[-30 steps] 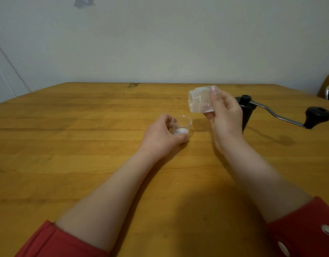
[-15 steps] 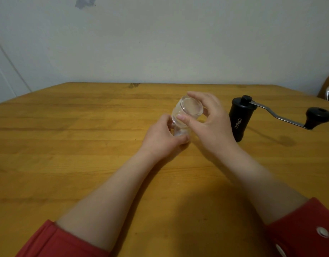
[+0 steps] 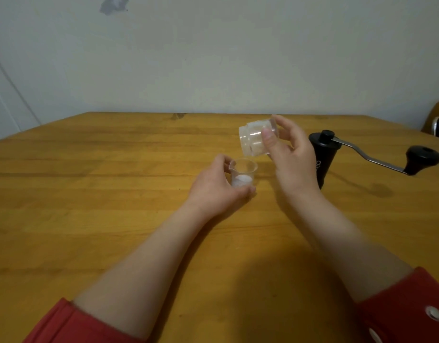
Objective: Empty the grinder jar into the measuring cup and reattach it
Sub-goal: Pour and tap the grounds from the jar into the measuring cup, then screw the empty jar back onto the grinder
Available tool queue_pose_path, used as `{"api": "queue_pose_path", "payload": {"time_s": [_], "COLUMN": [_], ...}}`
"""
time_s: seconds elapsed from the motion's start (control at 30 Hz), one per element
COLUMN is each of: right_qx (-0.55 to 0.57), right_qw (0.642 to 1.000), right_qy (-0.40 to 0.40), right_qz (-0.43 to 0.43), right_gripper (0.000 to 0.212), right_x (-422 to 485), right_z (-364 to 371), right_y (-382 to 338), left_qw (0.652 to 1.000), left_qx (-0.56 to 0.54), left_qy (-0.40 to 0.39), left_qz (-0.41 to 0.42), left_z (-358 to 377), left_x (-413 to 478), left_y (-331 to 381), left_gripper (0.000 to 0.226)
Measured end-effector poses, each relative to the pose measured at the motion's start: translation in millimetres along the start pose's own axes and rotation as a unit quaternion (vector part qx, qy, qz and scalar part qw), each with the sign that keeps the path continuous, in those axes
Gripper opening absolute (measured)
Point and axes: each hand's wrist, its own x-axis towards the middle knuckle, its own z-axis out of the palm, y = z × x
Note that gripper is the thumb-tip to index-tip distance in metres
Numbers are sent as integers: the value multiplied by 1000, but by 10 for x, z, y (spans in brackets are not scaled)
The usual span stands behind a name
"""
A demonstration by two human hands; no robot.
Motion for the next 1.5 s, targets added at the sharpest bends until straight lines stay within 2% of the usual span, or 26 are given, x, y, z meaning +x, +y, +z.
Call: {"api": "queue_pose_path", "payload": {"time_s": [0.13,0.2,0.37,0.57,0.67,0.87,1.03,1.13,1.37,1.5], "right_qx": [87,146,254,290,275,268,209,176,-8,-88], "right_qw": [995,986,962,948,951,950,960,967,993,986], "right_qy": [9,6,1,-37,-59,-93,-114,-74,-5,43], "right_qz": [50,75,102,126,130,134,148,168,117,134], "right_gripper": [41,43,42,48,45,46,55,50,9,9], "right_x": [40,49,57,35,12,-44,-44,-59,-136,-182], "right_z": [7,17,33,39,48,36,-42,-125,-448,-678], "right_y": [6,-17,-122,-212,-232,-240,-215,-179,-127,-90], "left_qw": [999,997,986,972,965,956,949,941,939,939], "left_qx": [-37,-55,-130,-205,-229,-261,-279,-299,-304,-319], "left_qy": [14,37,84,82,84,87,121,144,144,118], "left_qz": [12,29,61,84,97,99,83,64,73,51], "left_z": [-51,-83,-127,-185,-190,-200,-208,-207,-67,36], "left_x": [-30,-54,-66,-78,-95,-131,-153,-163,-303,-381], "left_y": [58,114,252,424,489,539,604,657,797,900], "left_gripper": [102,111,91,62,50,49,51,54,48,51]}}
